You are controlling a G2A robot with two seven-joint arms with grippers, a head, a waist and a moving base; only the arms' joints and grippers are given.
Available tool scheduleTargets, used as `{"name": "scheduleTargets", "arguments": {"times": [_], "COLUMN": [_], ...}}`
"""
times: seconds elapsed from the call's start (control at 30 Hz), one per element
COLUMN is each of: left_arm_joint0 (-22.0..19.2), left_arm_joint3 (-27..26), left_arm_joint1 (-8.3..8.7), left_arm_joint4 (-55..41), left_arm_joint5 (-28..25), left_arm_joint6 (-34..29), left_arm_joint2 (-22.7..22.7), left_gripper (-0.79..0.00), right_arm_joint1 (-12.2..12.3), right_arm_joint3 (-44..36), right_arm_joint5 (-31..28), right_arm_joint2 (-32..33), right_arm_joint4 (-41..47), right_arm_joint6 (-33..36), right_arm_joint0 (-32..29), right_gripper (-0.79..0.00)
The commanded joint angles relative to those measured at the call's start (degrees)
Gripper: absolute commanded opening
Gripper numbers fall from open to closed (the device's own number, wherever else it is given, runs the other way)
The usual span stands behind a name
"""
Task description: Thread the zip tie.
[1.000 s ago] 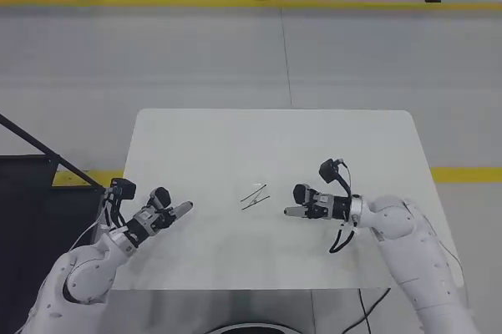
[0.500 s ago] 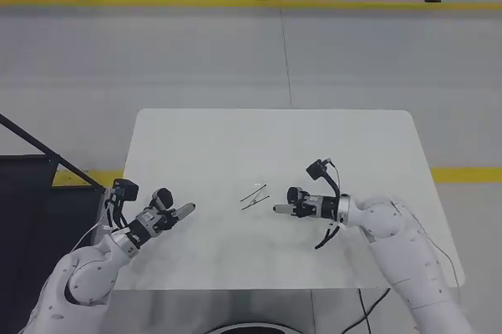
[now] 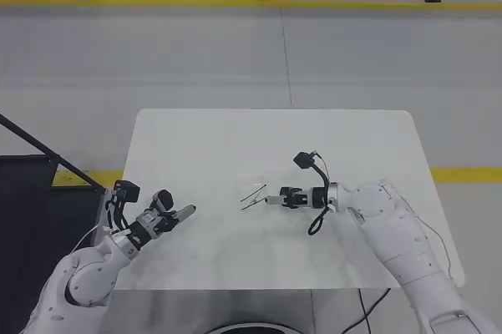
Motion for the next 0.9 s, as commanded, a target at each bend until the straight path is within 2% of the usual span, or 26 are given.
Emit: {"name": "scheduleTargets", "arguments": {"times": [0.0, 0.03, 0.07, 0.1, 0.43, 0.87], "left_arm_joint0": [0.0, 0.0, 0.0, 0.0, 0.0, 0.0], "left_arm_joint3": [0.0, 0.0, 0.0, 0.0, 0.0, 0.0], "left_arm_joint1": [0.0, 0.0, 0.0, 0.0, 0.0, 0.0], "left_arm_joint4": [0.0, 0.0, 0.0, 0.0, 0.0, 0.0], "left_arm_joint5": [0.0, 0.0, 0.0, 0.0, 0.0, 0.0], "left_arm_joint6": [0.0, 0.0, 0.0, 0.0, 0.0, 0.0], "left_arm_joint2": [0.0, 0.0, 0.0, 0.0, 0.0, 0.0], "left_gripper": [0.0, 0.0, 0.0, 0.0, 0.0, 0.0], "right_arm_joint1": [-0.22, -0.34, -0.45, -0.55, -1.34, -2.04], "right_arm_joint3": [0.97, 1.38, 1.88, 2.37, 5.09, 7.35], "right_arm_joint5": [0.69, 0.83, 0.97, 1.23, 2.61, 2.27], "right_arm_joint2": [-0.62, -0.94, -1.25, -1.52, -3.44, -4.72], "right_arm_joint4": [-0.18, -0.21, -0.22, -0.35, -0.74, 0.2], "right_arm_joint6": [-0.03, -0.11, -0.07, -0.15, -1.79, -1.93], "right_arm_joint0": [0.88, 1.28, 1.63, 2.0, 3.65, 4.94], "right_gripper": [-0.283, -0.302, -0.391, -0.406, -0.44, -0.551]}}
